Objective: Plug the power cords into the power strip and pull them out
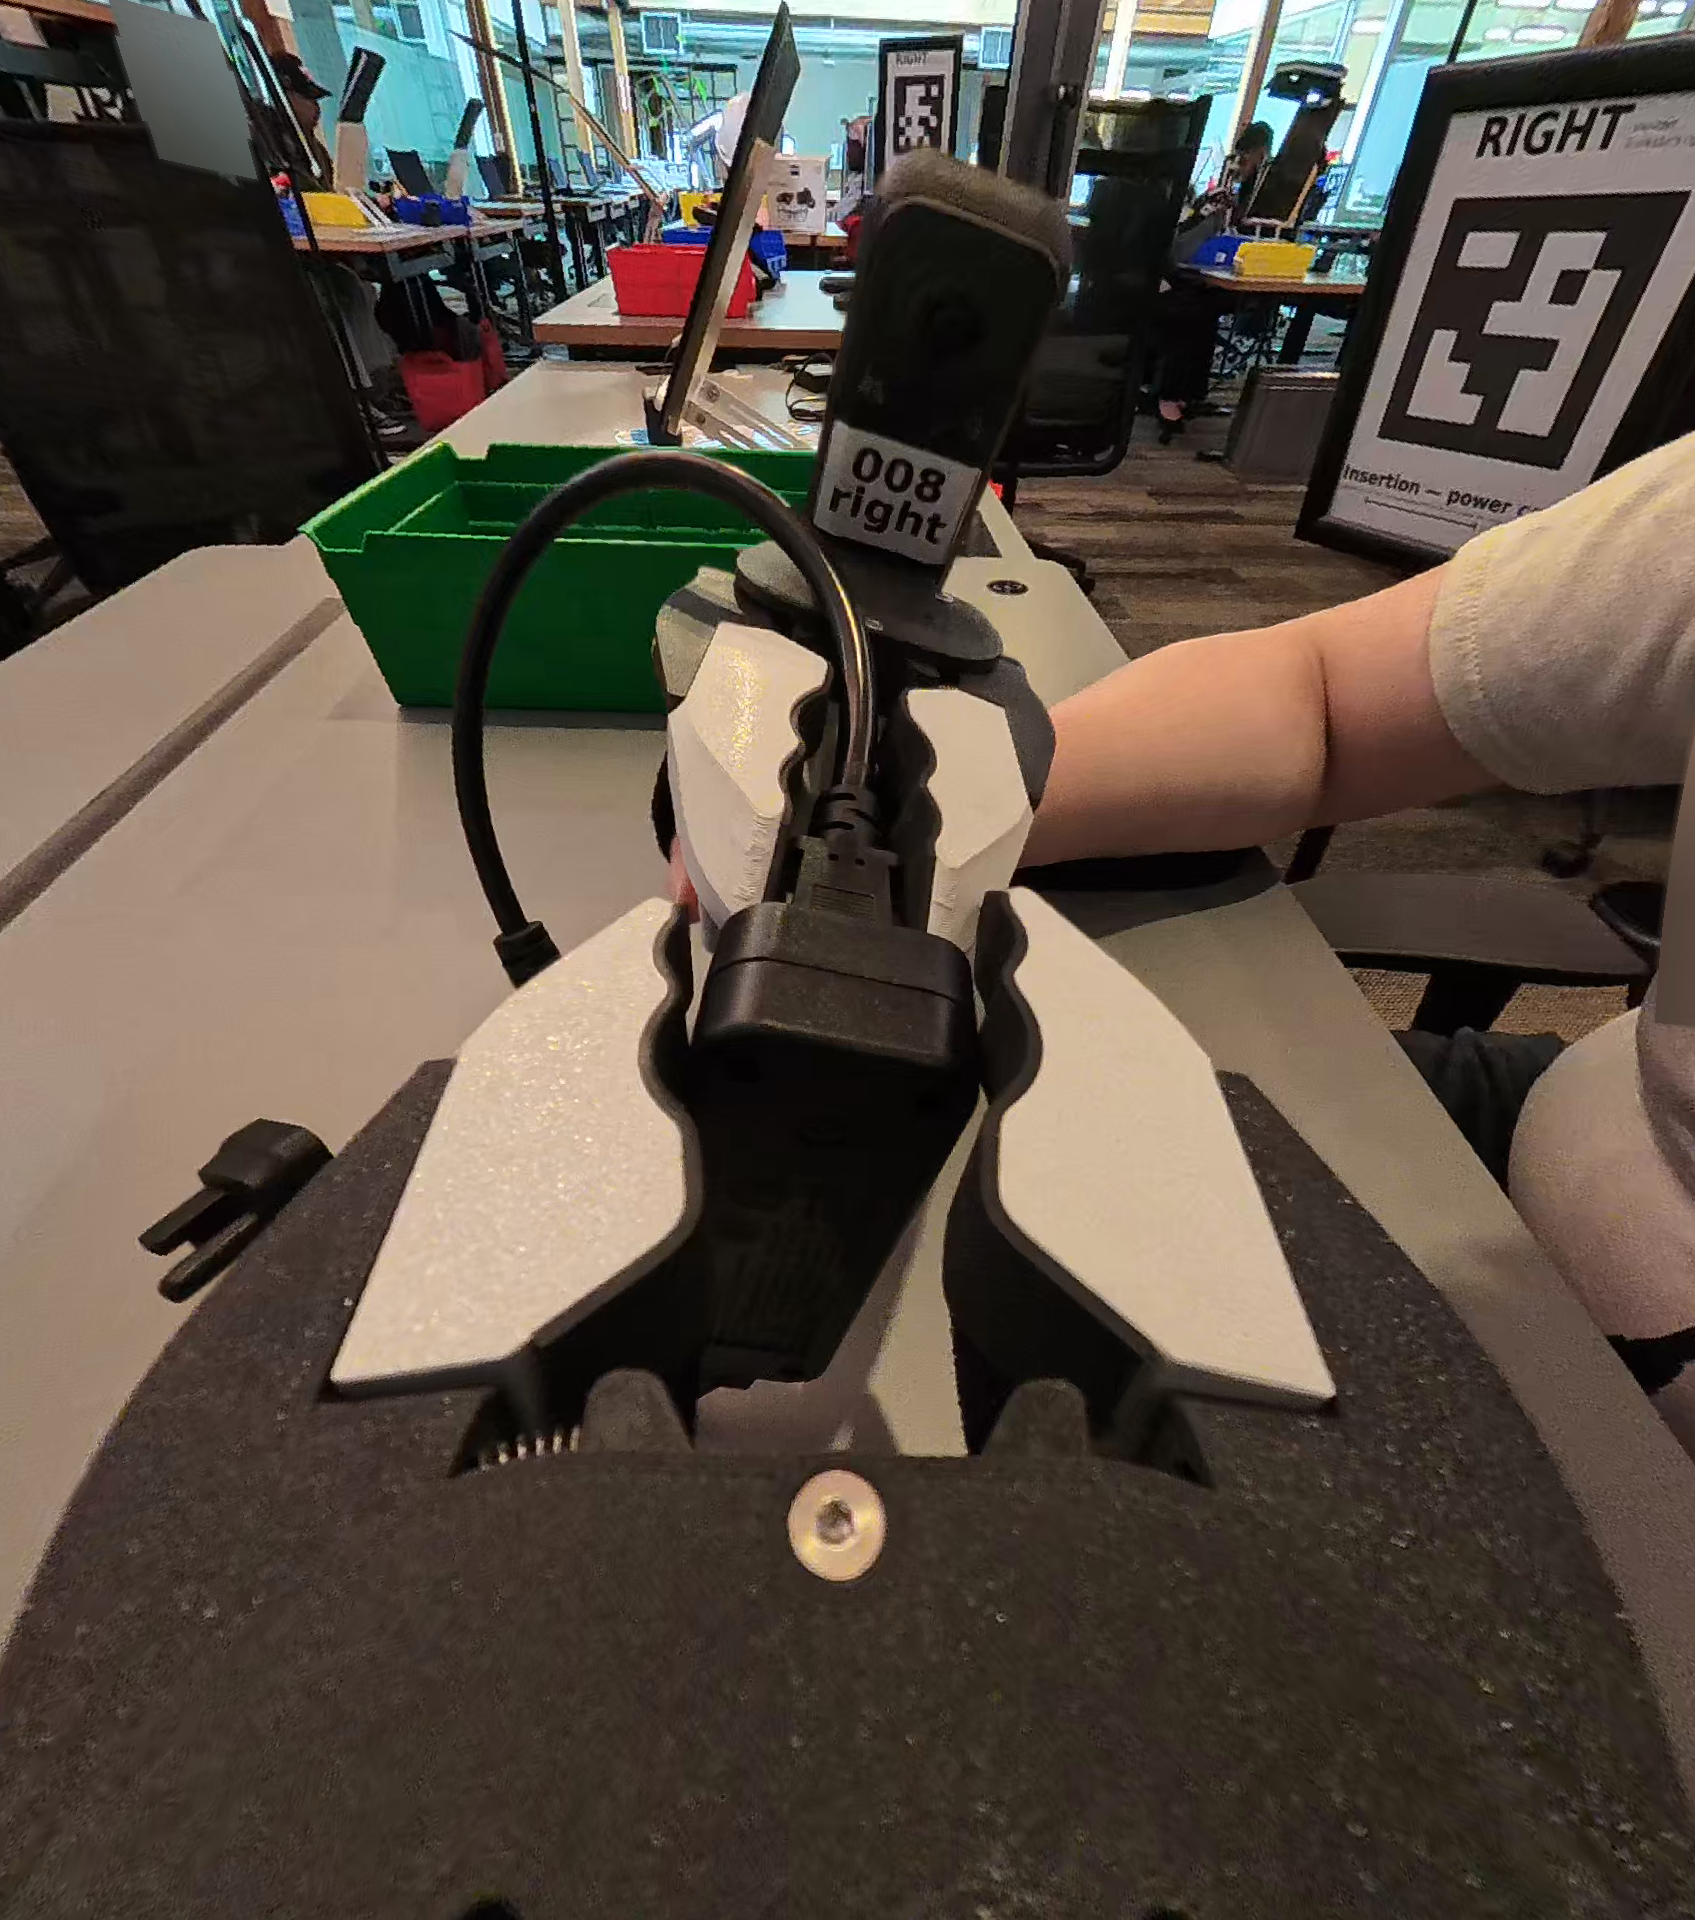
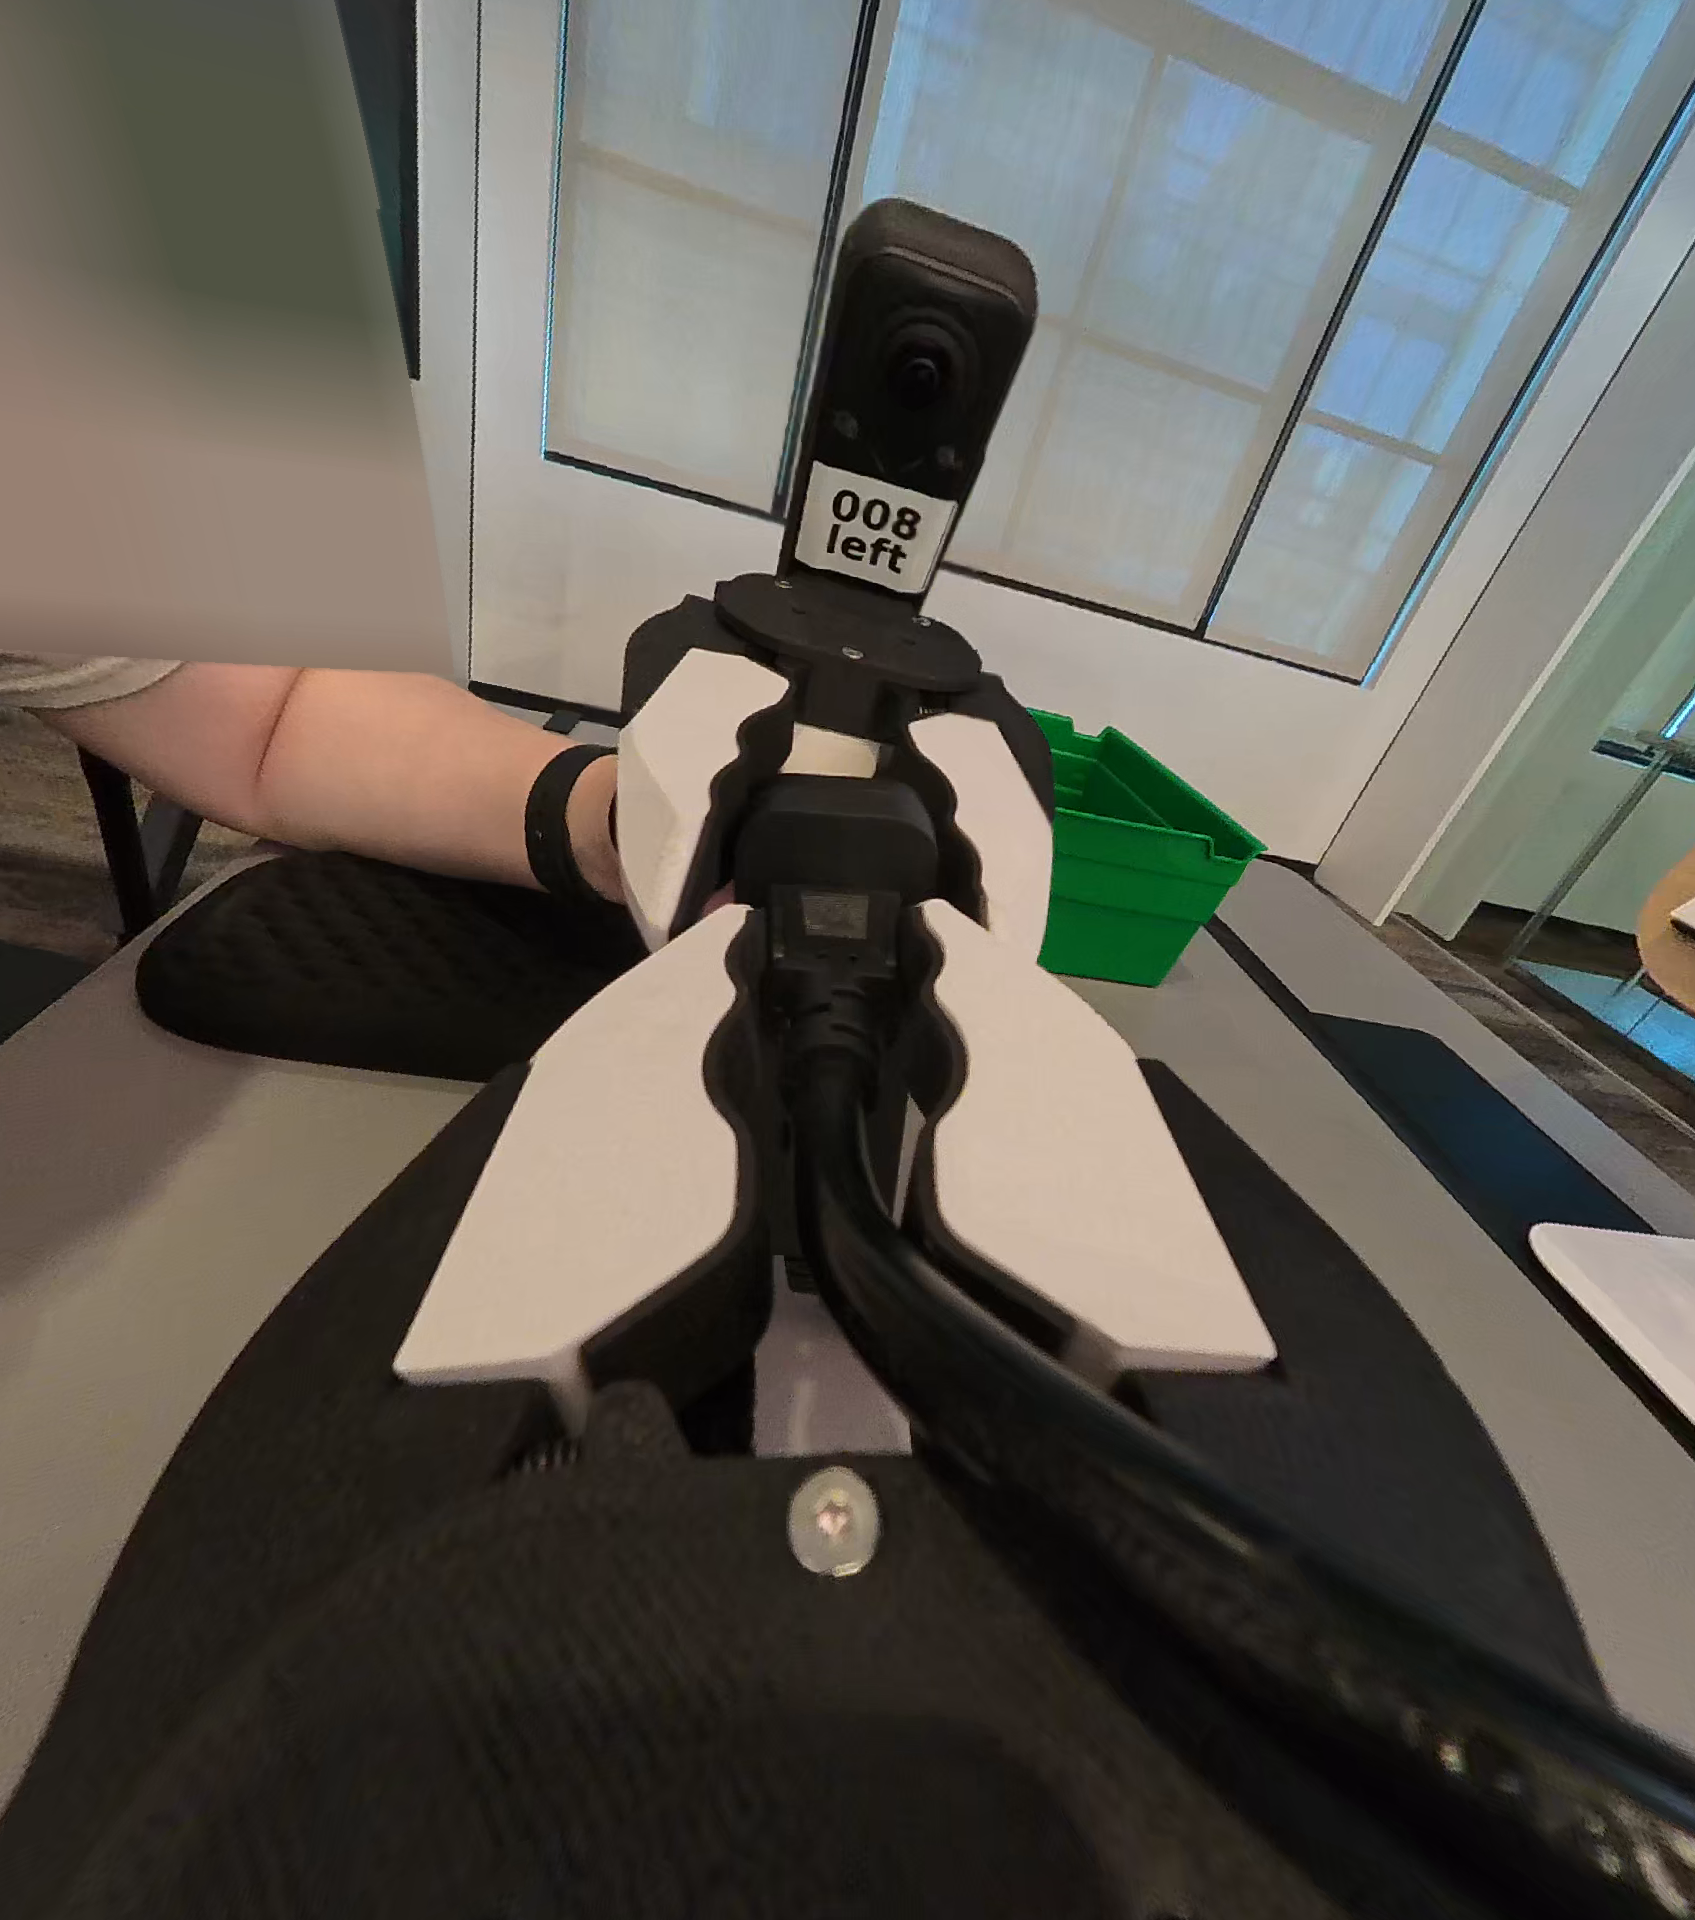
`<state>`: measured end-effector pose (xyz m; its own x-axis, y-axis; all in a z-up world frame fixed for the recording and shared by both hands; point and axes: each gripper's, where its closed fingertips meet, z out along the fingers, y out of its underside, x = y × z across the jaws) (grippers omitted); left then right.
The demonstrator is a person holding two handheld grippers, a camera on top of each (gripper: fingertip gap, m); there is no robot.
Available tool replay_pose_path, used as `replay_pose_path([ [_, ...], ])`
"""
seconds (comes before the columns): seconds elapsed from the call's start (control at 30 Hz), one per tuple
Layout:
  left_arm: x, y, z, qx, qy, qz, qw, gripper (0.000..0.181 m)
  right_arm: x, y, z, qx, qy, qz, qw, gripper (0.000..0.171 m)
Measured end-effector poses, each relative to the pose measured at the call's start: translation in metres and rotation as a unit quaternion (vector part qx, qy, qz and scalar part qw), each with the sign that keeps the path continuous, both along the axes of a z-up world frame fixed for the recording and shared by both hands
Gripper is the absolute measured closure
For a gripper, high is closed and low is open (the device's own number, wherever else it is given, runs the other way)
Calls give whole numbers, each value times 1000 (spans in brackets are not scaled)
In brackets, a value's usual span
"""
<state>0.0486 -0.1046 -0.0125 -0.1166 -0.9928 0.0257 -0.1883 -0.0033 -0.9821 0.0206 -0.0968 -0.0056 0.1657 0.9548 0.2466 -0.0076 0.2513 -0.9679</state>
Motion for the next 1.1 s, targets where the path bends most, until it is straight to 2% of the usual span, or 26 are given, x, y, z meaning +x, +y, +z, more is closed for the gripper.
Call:
replay_pose_path([
  [0.43,-4,9,3,-27,-21,12,999,128,-2,8,-2,-6,13,-46,999,145],
  [0.67,-5,-8,-2,-7,0,-41,999,128,0,-5,-2,-53,9,32,998,145],
  [0.8,-5,-11,-3,-8,3,-50,999,128,1,-8,-2,-53,6,46,998,146],
  [0.9,-6,-5,-5,10,10,-34,999,129,1,-3,-2,-39,1,22,999,145],
  [1.0,-12,12,-7,39,13,11,999,134,0,7,-5,5,-16,-43,999,145],
  [1.1,-12,11,-6,34,5,7,999,134,0,9,-5,-3,-10,-49,999,145],
])
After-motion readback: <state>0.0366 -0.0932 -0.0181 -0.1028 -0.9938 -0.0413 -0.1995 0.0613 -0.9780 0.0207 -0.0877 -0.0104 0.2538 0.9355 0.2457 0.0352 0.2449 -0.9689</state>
